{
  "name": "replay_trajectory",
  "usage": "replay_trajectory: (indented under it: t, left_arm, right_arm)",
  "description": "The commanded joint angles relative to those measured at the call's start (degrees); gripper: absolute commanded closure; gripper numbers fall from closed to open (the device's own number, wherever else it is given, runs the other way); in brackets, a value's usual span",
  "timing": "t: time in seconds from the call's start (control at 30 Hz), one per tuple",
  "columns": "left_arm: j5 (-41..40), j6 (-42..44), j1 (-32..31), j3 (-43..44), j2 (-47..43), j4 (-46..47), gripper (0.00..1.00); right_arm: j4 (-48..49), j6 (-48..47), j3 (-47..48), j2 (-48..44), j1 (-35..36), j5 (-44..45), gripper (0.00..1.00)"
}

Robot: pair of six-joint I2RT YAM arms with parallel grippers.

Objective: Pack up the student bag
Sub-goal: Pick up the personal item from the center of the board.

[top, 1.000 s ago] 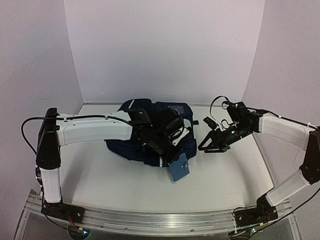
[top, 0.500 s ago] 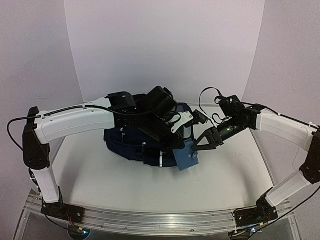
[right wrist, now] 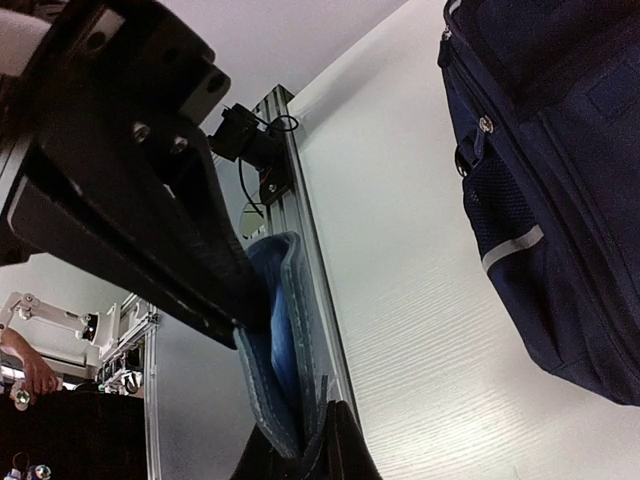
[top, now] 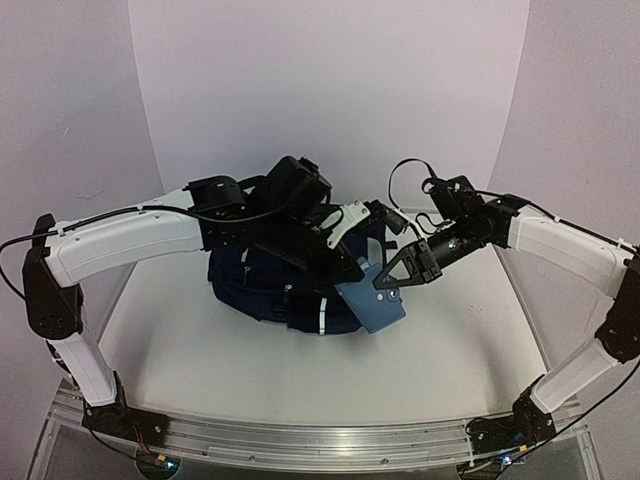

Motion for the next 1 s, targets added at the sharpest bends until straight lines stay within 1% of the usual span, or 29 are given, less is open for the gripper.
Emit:
replay_trajectory:
  t: [0.0, 0.07, 0.1, 0.17, 0.2, 0.27, 0.3, 0.4, 0.47, 0.5, 0.57, 0.6, 0.63, 0.67, 0.7, 0.73, 0.77, 0.8, 0.87, 0.9, 0.97]
  left_arm:
    - [0.7, -6.7, 4.1, -1.5, -6.1, 7.1, 0.66]
    - [0.0, -8.5, 4.6, -2.0, -7.0, 6.4, 0.44]
    - [0.0, -9.8, 4.9, -2.4, -7.5, 6.2, 0.35]
    - [1.0, -12.5, 5.6, -3.1, -8.0, 5.2, 0.18]
    - [2.3, -13.3, 5.9, -3.1, -7.7, 4.0, 0.12]
    - [5.2, -14.3, 6.1, -1.8, -6.2, 0.9, 0.04]
    - [6.7, -14.6, 6.1, -0.8, -5.1, -0.5, 0.02]
    - [10.8, -14.8, 6.1, 0.6, -2.2, -2.4, 0.01]
    - [12.0, -15.4, 6.1, -0.4, -1.7, -0.4, 0.02]
    - [12.5, -15.5, 6.1, -1.0, -1.7, 1.0, 0.04]
    - [12.9, -15.8, 6.1, -1.7, -1.7, 2.8, 0.11]
    - [13.0, -16.0, 6.1, -1.7, -1.6, 3.3, 0.18]
    - [13.0, -16.1, 6.1, -1.5, -1.5, 3.6, 0.27]
    - [12.6, -16.5, 6.2, -1.4, -1.6, 4.6, 0.37]
    - [12.1, -17.3, 6.2, -1.7, -1.9, 5.7, 0.50]
    - [11.7, -18.1, 6.4, -2.3, -2.5, 7.3, 0.62]
    - [11.4, -19.2, 6.9, -2.9, -3.1, 9.3, 0.73]
    - [11.3, -20.6, 7.4, -3.7, -3.8, 11.0, 0.81]
    - [10.8, -22.9, 8.5, -4.7, -5.0, 13.6, 0.93]
    - [10.2, -23.8, 8.9, -5.0, -5.5, 14.5, 0.97]
    - [8.9, -25.9, 9.4, -5.5, -6.2, 16.4, 1.00]
  right_arm:
    - [0.7, 3.0, 3.9, 0.1, 0.5, -1.2, 1.00]
    - [0.8, 3.5, 4.4, -0.1, 0.5, -0.7, 1.00]
    - [0.8, 3.6, 4.6, -0.2, 0.5, -0.5, 1.00]
    - [0.8, 3.6, 4.9, -0.3, 0.5, -0.1, 1.00]
    - [0.8, 3.6, 5.0, -0.3, 0.5, 0.1, 1.00]
    - [0.8, 3.5, 5.3, -0.4, 0.5, 0.2, 1.00]
    - [0.8, 3.6, 5.5, -0.4, 0.5, 0.1, 1.00]
    - [0.9, 4.2, 6.2, -0.2, 0.6, 0.2, 1.00]
    - [0.9, 4.9, 6.8, 0.1, 0.7, -0.1, 1.00]
    - [0.8, 5.5, 7.1, 0.2, 0.8, -0.4, 1.00]
    - [0.9, 6.6, 8.1, 0.3, 1.0, -0.7, 1.00]
    - [0.9, 7.5, 8.6, 0.3, 1.1, -0.8, 1.00]
    - [0.9, 8.7, 9.1, 0.3, 1.2, -0.8, 0.98]
    - [0.9, 10.0, 9.8, 0.5, 1.2, -0.7, 0.93]
    - [1.0, 11.5, 10.4, 0.8, 1.2, -0.6, 0.85]
    - [1.0, 13.0, 11.2, 1.3, 1.1, -0.4, 0.76]
    - [1.0, 14.7, 12.3, 1.7, 1.0, -0.1, 0.64]
    - [1.1, 16.2, 13.7, 2.2, 0.7, 0.3, 0.55]
    - [1.2, 19.4, 16.7, 3.4, -0.5, 0.4, 0.39]
    - [1.2, 21.1, 18.3, 3.9, -1.3, 0.1, 0.35]
    - [1.2, 23.7, 21.4, 5.2, -3.1, -0.2, 0.32]
